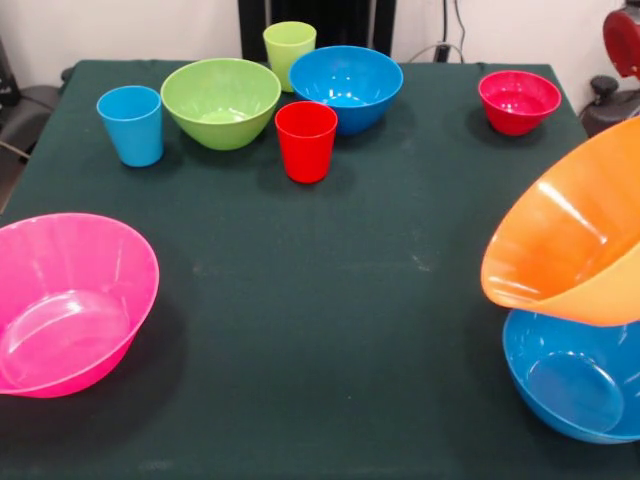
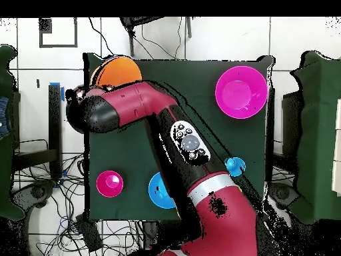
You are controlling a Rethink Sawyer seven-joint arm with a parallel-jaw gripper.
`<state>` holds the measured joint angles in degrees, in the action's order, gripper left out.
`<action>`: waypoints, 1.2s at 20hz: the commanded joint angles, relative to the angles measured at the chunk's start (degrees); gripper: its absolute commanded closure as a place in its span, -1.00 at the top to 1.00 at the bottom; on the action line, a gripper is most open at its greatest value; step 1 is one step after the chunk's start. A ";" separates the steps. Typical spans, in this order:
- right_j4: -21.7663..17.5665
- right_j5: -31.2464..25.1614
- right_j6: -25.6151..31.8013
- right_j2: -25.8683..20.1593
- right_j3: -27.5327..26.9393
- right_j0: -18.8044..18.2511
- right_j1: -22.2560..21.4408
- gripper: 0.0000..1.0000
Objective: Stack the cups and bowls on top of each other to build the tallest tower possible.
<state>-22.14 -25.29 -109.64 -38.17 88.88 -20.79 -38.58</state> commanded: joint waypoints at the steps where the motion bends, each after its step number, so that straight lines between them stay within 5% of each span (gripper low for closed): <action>1: -2.80 0.42 -1.79 4.64 6.93 -2.14 0.32 -1.00; 13: -1.95 -5.44 1.09 4.68 18.14 -7.67 -5.57 -1.00; 24: -10.93 -11.63 11.12 6.80 14.97 -10.54 -4.59 -1.00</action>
<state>-26.16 -29.34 -109.64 -34.55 103.75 -30.61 -43.86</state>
